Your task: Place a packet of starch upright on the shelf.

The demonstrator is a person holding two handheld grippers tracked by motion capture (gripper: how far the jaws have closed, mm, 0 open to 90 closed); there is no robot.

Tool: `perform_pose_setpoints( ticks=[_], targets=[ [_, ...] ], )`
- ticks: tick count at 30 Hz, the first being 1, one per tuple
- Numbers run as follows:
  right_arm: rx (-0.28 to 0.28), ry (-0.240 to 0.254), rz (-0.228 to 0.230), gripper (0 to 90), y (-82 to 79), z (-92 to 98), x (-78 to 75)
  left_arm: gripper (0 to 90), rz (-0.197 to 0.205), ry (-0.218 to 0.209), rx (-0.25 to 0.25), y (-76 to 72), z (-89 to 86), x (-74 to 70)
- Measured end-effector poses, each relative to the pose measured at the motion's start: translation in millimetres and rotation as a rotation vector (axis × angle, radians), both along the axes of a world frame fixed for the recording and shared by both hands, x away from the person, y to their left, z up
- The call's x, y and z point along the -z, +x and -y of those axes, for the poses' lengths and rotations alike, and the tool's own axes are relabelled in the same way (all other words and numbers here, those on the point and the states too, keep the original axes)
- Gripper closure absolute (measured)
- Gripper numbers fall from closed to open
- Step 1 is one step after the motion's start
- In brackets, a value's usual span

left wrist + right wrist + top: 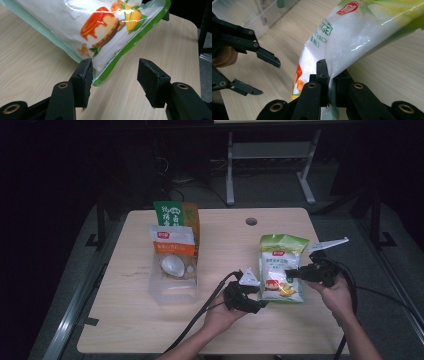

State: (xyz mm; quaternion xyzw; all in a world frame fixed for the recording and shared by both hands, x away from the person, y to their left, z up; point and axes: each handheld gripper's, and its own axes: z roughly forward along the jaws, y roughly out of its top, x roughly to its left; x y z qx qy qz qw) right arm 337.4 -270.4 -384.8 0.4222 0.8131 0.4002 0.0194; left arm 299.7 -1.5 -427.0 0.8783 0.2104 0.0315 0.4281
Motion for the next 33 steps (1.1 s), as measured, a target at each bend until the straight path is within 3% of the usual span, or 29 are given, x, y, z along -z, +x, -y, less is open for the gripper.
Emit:
perform_pose_setpoints(
  ticks=[8,14,22,27,30,33],
  targets=[
    [-0.036,-0.011,0.061,84.4,-5.6,-11.0,-5.1,39.0,-0.028,-0.02,-0.037,6.4,-3.6,5.3],
    [-0.042,-0.003,0.117,84.4,-12.9,-14.0,-2.9,29.4,-0.085,-0.048,-0.09,14.1,-1.4,10.9],
    [-0.08,-0.003,0.163,84.4,-19.4,-19.4,-3.9,26.5,-0.121,-0.06,-0.107,18.8,-2.1,12.8],
    [-0.122,-0.021,0.182,84.4,-22.4,-24.7,-6.4,19.5,-0.147,-0.069,-0.14,23.6,-5.5,13.8],
    [-0.14,-0.013,0.214,84.4,-25.3,-25.3,-8.2,18.0,-0.177,-0.119,-0.137,27.9,-7.2,14.5],
    [-0.167,-0.007,0.232,84.4,-27.9,-27.0,-8.6,17.6,-0.245,-0.176,-0.097,34.1,-9.1,16.1]
  ],
)
